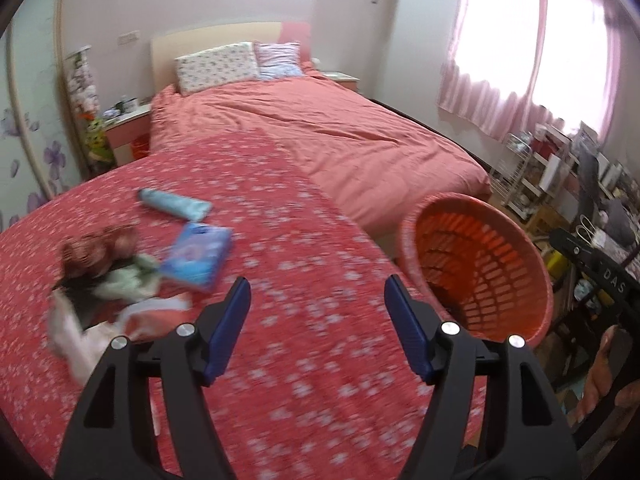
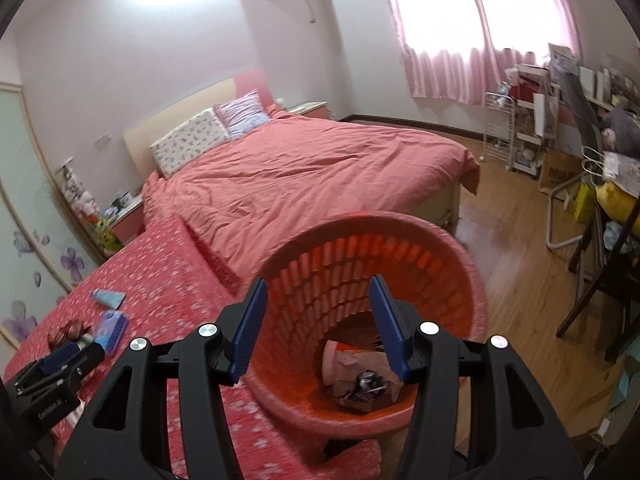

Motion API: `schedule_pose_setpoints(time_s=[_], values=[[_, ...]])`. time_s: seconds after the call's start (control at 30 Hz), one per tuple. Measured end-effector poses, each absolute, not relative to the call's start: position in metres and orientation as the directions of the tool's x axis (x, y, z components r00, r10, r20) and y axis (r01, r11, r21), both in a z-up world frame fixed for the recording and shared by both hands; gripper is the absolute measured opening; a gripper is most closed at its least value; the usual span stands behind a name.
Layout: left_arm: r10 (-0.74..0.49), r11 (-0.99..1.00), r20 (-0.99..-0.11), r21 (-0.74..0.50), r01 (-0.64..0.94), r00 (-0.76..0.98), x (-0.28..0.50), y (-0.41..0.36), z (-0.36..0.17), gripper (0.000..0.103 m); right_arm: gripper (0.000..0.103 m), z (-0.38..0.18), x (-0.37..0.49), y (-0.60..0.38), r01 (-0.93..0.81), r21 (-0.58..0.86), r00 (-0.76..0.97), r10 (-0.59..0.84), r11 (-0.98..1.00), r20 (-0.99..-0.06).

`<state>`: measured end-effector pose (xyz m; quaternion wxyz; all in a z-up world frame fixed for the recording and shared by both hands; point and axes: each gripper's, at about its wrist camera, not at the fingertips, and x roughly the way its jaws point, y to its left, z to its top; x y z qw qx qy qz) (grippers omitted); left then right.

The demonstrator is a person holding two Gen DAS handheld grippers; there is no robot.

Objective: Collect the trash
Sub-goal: 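Move both open tools back over the remaining trash on the bed, then grasp the white tissue with the left tool and lift it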

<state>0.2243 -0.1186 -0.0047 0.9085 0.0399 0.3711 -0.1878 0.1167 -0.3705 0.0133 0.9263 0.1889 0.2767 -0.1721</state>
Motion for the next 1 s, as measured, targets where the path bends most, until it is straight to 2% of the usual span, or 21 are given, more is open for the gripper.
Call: schedule_pose_setpoints(time_s=[0.23, 0.53, 0.8, 0.87, 1.0], values=[[-0.232, 0.965, -0.671, -0.066, 0.255, 0.704, 0.215, -0.056, 0.003, 0.069, 0.054, 0.014, 0.122, -0.330, 0.341, 0.217, 0.795, -0.157, 0.915, -0.586], [-0.053, 0.999, -0.679, -0.027, 0.047, 0.733, 0.202, 0.023, -0.015, 0.069, 0.055, -0.001, 0.134, -0.274, 0.230, 0.185, 0.776, -0.066, 0.955, -0.628], [-0.044, 0.999, -0.722, -0.039, 0.023, 0.690, 0.206, 0.032, -0.043, 0.069, 0.055, -0.012, 0.140, -0.241, 0.167, 0.158, 0.753, -0.022, 0.973, -0.658], [-0.042, 0.999, -0.730, -0.042, 0.016, 0.682, 0.212, 0.028, -0.047, 0.066, 0.055, -0.014, 0.141, -0.236, 0.158, 0.151, 0.749, -0.019, 0.976, -0.663], [-0.032, 0.999, -0.744, -0.044, -0.002, 0.667, 0.221, 0.028, -0.058, 0.051, 0.055, -0.019, 0.143, -0.228, 0.147, 0.141, 0.739, -0.014, 0.979, -0.674]])
